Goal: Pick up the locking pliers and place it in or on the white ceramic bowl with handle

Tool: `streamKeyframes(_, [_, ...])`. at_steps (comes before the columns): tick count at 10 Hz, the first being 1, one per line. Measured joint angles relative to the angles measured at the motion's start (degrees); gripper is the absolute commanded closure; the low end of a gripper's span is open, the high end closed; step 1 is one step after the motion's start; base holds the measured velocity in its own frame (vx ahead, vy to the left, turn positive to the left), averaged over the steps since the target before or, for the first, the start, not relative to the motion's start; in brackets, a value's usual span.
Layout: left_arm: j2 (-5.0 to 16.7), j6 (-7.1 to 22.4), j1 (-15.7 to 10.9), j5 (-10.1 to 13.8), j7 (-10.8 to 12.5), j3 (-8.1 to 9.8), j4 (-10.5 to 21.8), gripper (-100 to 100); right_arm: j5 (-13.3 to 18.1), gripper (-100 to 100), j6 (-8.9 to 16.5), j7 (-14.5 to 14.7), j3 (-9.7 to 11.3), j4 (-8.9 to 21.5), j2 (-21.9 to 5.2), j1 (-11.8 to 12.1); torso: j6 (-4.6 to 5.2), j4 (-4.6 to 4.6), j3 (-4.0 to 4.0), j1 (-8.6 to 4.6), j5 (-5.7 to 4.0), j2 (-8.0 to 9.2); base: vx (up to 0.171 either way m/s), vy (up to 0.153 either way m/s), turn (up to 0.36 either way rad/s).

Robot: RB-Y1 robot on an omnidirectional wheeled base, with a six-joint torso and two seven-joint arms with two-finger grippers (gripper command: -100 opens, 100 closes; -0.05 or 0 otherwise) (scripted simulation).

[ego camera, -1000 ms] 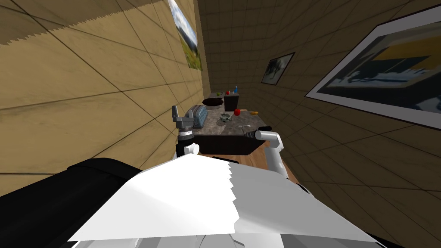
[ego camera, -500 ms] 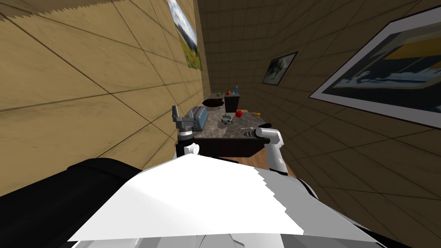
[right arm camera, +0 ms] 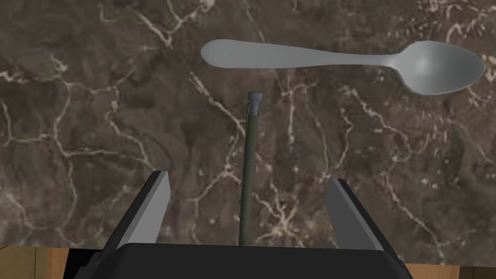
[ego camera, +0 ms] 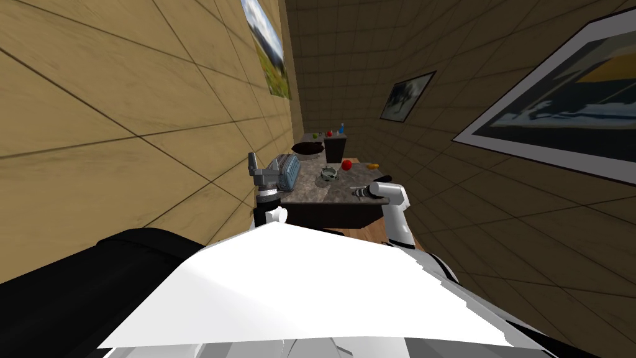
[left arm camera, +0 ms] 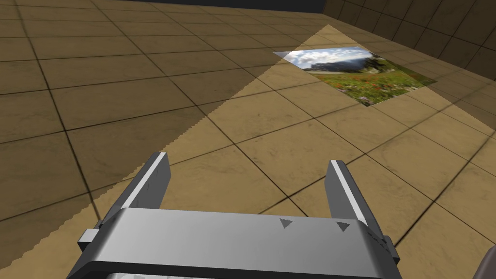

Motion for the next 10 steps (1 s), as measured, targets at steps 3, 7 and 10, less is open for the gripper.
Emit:
streamKeyframes(3, [0.00,0.00,0.00,0.00,0.00,0.00,0.00,0,0.27,-100,-2.48,1.46,-0.36,2.25,0.67,0.53,0.00,0.01,0.02,-0.02,-0.01,0.03,0.000,0.000,0.000])
streamKeyframes(7, [0.00,0.00,0.00,0.00,0.00,0.00,0.00,0,0.23,100,-2.65,1.53,-0.36,2.35,0.75,0.56,0.01,0.00,-0.01,-0.08,0.00,-0.02,0.000,0.000,0.000])
streamKeyframes(10, [0.00,0.00,0.00,0.00,0.00,0.00,0.00,0,0.22,100,-2.64,1.54,-0.35,2.34,0.76,0.56,0.02,-0.01,-0.02,-0.09,0.00,-0.04,0.000,0.000,0.000])
